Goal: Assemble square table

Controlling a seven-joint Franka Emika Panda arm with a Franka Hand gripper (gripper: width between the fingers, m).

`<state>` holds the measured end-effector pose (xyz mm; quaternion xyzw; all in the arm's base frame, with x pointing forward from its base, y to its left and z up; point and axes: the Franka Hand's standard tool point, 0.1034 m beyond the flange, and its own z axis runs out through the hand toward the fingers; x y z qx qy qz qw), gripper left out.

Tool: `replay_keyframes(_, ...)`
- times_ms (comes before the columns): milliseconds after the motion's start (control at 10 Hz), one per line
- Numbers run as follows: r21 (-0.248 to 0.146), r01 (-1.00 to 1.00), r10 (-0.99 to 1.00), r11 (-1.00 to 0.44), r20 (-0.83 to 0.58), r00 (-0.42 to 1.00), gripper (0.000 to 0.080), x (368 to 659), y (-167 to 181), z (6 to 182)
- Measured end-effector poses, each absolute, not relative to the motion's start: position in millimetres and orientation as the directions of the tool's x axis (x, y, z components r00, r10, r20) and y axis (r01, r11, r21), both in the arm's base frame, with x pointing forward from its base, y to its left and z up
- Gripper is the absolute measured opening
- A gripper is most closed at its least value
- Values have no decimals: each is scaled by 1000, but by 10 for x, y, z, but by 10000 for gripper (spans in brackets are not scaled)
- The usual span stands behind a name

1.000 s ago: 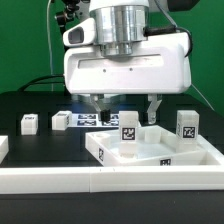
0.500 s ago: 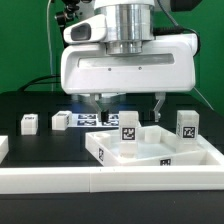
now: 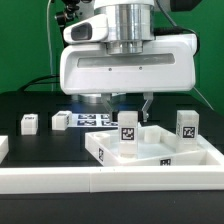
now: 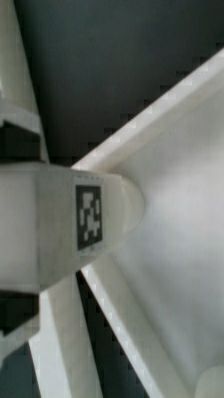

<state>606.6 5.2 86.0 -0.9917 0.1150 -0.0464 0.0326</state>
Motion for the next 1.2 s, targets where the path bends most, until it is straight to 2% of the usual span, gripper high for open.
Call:
replay_keyframes(200, -78, -259, -265, -963, 82, 961, 288, 6066, 50, 860)
replay_keyframes(500, -103, -504, -512, -857, 62, 857, 288, 6064, 46, 859)
replay_keyframes(800, -141, -797, -808, -587, 40, 588, 290, 6042, 61, 847)
replay_keyframes(900, -151, -889, -900, -433, 18, 435, 290, 6051, 97, 847)
replay_keyframes(1000, -149, -938, -948, -314, -2, 318, 290, 6058, 133, 844)
replay_keyframes(1100, -151, -952, -963, -265, -14, 270, 290, 6058, 143, 843)
replay_keyframes(1200, -148, -980, -989, -135, -41, 142, 290, 6054, 171, 841)
